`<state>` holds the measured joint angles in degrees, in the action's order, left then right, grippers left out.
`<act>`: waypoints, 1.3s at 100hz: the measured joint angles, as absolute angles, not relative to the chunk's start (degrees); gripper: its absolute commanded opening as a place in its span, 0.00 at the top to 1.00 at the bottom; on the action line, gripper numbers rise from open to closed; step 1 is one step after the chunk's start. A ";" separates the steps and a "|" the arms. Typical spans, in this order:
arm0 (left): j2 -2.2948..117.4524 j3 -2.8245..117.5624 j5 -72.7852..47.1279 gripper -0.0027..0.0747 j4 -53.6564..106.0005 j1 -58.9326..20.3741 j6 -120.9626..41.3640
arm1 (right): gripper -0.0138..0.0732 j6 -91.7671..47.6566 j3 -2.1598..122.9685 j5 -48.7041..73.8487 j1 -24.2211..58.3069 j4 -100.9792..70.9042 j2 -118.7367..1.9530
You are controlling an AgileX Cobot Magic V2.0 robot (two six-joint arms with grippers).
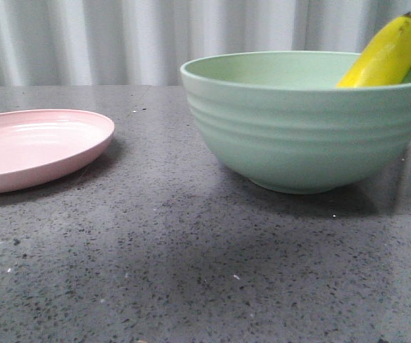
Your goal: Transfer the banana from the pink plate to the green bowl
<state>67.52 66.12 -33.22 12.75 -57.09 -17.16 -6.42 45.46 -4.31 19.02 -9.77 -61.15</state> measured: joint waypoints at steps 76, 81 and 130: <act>58.94 59.80 -28.40 0.99 12.75 -57.09 -16.07 | 0.91 -6.42 42.61 23.06 19.02 -8.59 -35.98; 56.77 57.07 -26.06 0.99 12.75 -57.09 -16.07 | 0.91 -6.42 40.77 22.94 19.02 -8.59 -33.82; 30.72 22.45 -2.77 0.99 13.22 -57.09 -15.94 | 0.91 -6.42 15.18 8.16 19.02 -6.33 -10.45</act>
<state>30.72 22.45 -2.77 13.22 -57.09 -15.94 -6.42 15.18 8.16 19.02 -6.33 -10.45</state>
